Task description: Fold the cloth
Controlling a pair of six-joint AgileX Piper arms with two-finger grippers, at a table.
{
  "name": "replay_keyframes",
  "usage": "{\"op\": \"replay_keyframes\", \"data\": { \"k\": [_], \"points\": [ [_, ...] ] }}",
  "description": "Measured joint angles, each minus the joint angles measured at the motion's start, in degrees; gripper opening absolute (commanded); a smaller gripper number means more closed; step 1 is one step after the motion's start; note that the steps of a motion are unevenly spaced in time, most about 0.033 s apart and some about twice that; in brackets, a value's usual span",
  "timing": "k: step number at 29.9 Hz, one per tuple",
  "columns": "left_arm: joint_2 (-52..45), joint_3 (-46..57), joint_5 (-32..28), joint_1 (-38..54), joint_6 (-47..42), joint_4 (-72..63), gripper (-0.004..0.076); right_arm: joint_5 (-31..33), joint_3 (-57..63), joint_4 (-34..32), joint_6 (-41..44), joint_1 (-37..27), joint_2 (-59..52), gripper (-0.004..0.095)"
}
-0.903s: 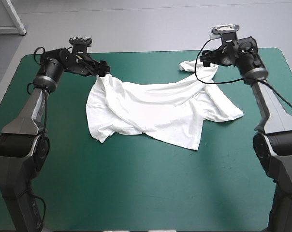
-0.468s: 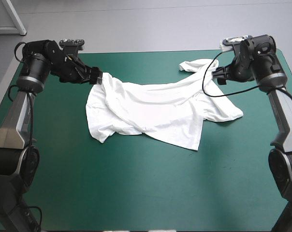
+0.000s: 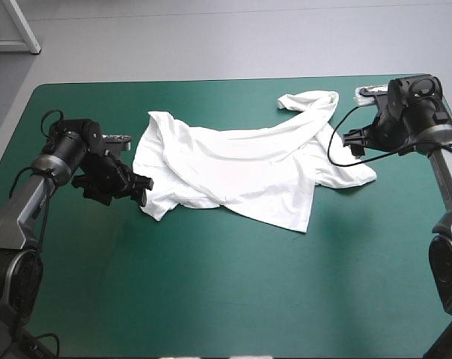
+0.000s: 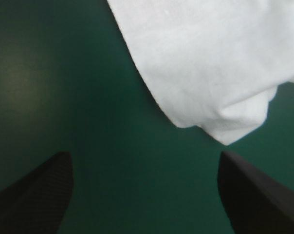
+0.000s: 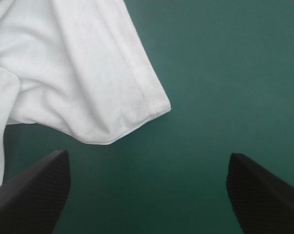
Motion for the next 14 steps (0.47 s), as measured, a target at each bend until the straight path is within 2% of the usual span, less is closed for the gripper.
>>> {"op": "replay_keyframes", "data": {
  "k": [7,10,13,14],
  "points": [
    [6.0,1.2,-7.3,-1.7,-0.3,-1.7,0.0582,-0.5,0.0,0.5,-0.1,-0.8,-0.3,0.0804],
    [8.5,0.8,-7.7,-3.6,-0.4,-0.1,0.0551,-0.6,0.0,0.5,-0.1,-0.8,-0.3,0.0804],
    [9.5,0.3,-7.1,-5.0,-1.0,2.1,0.0449,-0.7,0.0,0.8,-0.1,-0.8,0.2,0.0804],
    [9.6,0.2,-7.0,-5.5,-1.2,2.8,0.0391,-0.8,0.0,1.0,-0.1,-0.8,0.5,0.0804]
  ]
}}
